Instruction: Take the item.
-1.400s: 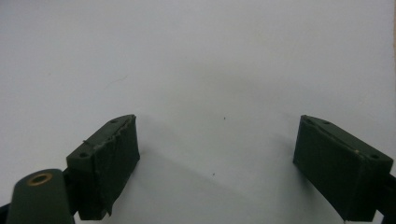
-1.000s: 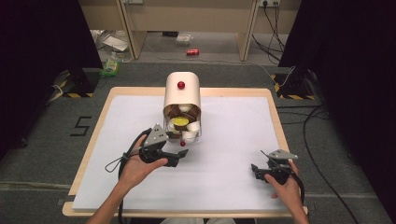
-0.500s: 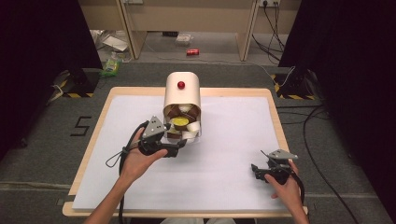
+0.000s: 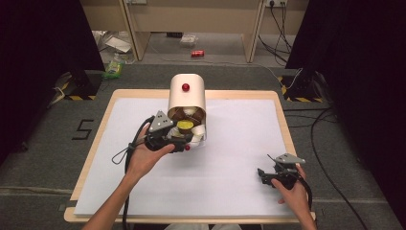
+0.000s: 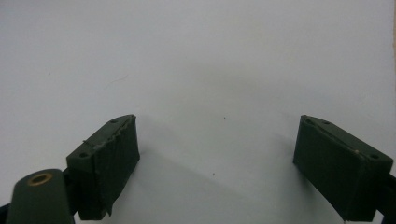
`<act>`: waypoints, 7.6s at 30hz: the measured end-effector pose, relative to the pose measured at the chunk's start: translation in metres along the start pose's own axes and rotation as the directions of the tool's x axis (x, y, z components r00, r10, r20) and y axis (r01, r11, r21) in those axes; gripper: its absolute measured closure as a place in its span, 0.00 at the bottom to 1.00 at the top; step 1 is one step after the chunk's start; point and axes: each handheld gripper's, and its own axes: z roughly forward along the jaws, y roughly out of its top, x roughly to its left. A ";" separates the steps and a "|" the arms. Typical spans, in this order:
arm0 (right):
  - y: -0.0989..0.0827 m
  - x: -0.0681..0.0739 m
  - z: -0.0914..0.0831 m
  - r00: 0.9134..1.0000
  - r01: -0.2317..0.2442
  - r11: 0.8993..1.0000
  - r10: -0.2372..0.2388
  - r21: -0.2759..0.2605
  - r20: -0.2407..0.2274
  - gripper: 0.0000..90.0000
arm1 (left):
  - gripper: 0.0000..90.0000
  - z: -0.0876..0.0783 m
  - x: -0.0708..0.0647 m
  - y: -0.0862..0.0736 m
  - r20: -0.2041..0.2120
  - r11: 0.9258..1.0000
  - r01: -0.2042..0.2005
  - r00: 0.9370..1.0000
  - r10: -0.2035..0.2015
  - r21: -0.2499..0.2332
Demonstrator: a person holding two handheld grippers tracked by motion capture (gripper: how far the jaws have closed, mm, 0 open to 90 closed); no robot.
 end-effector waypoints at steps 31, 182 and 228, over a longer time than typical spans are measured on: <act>0.000 0.000 0.000 1.000 0.004 1.000 -0.004 -0.001 0.001 0.16 | 0.43 0.028 0.019 -0.003 -0.057 0.993 0.048 0.998 -0.042 0.109; 0.000 0.000 0.000 1.000 0.002 1.000 -0.002 0.000 -0.001 0.16 | 0.20 -0.008 0.129 -0.132 -0.249 0.956 0.265 0.941 -0.229 0.124; 0.000 0.000 0.000 1.000 0.004 1.000 -0.004 0.000 0.003 0.16 | 0.19 -0.044 0.087 -0.129 -0.203 0.960 0.274 0.945 -0.256 0.061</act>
